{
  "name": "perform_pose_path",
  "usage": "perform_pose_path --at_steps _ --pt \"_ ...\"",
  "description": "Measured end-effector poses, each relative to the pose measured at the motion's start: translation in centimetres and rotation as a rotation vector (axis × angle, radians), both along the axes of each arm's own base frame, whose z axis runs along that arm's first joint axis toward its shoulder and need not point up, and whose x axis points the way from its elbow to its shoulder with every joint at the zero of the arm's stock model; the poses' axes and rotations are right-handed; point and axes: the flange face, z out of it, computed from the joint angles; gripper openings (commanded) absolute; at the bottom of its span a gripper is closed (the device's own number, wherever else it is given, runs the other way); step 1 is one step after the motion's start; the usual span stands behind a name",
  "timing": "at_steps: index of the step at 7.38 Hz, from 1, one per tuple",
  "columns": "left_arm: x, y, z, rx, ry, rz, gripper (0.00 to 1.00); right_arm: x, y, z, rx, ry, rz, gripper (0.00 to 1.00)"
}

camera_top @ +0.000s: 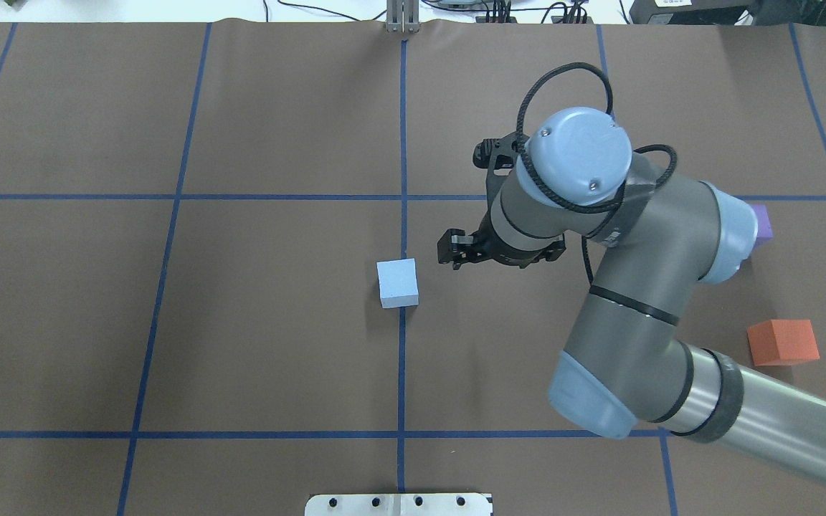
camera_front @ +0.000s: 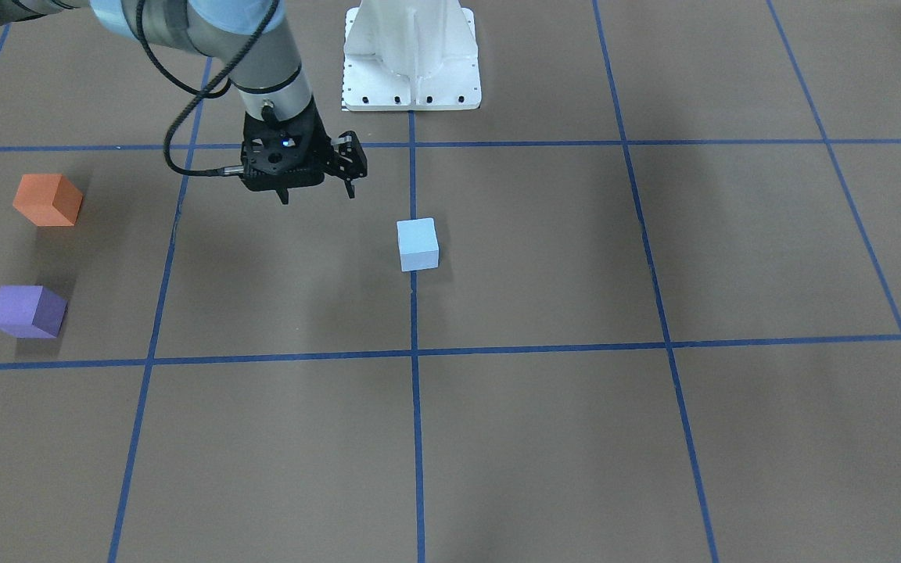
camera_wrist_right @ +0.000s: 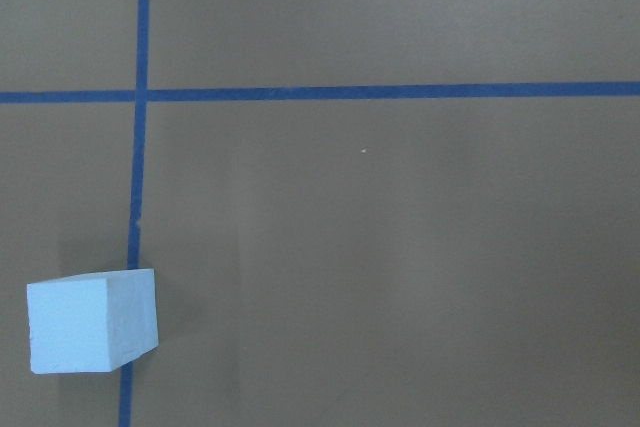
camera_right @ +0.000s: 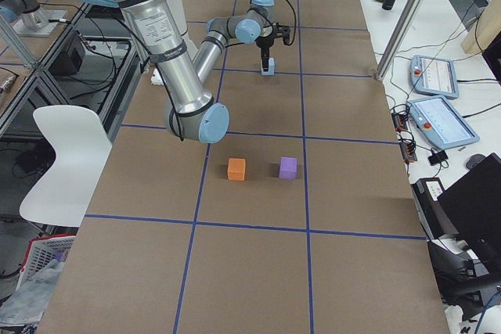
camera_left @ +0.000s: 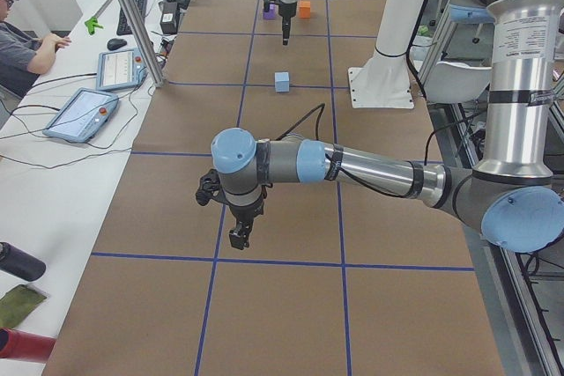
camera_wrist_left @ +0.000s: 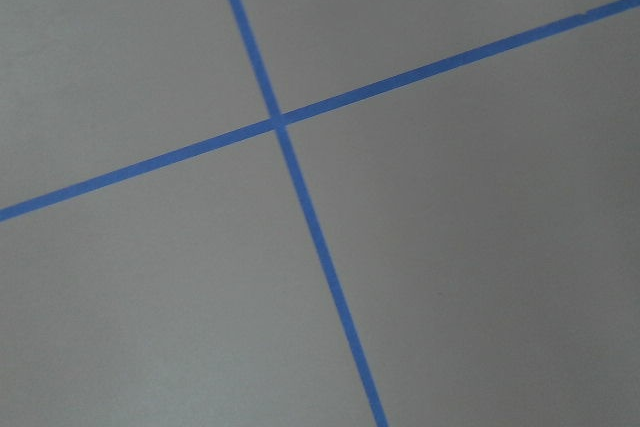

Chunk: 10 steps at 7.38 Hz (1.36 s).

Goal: Place blue block between orange and purple blocks
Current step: 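Lower the right gripper onto the light-blue cube and grasp it, then carry the light-blue cube with the right gripper toward the purple cube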

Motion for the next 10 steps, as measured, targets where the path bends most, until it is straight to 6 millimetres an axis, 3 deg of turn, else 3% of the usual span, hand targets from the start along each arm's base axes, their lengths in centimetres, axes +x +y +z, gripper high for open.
perform_pose_path --at_steps 3,8,9,10 --pt "-0.2 0.6 -0.2 0.000 0.011 -0.018 1.00 -8.2 -0.7 -1.4 0.041 -0.017 0.018 1.00" --pt "-0.1 0.7 -0.5 0.004 0.024 -0.020 1.00 -15.3 -0.6 -1.0 0.046 0.045 0.002 1.00" --pt "-0.1 0.7 -0.5 0.004 0.026 -0.020 1.00 -16.2 -0.3 -0.2 0.049 0.063 -0.005 0.78" --pt "0.0 0.8 -0.5 0.002 0.030 -0.021 1.00 -16.6 -0.1 0.3 0.051 0.072 -0.008 0.05"
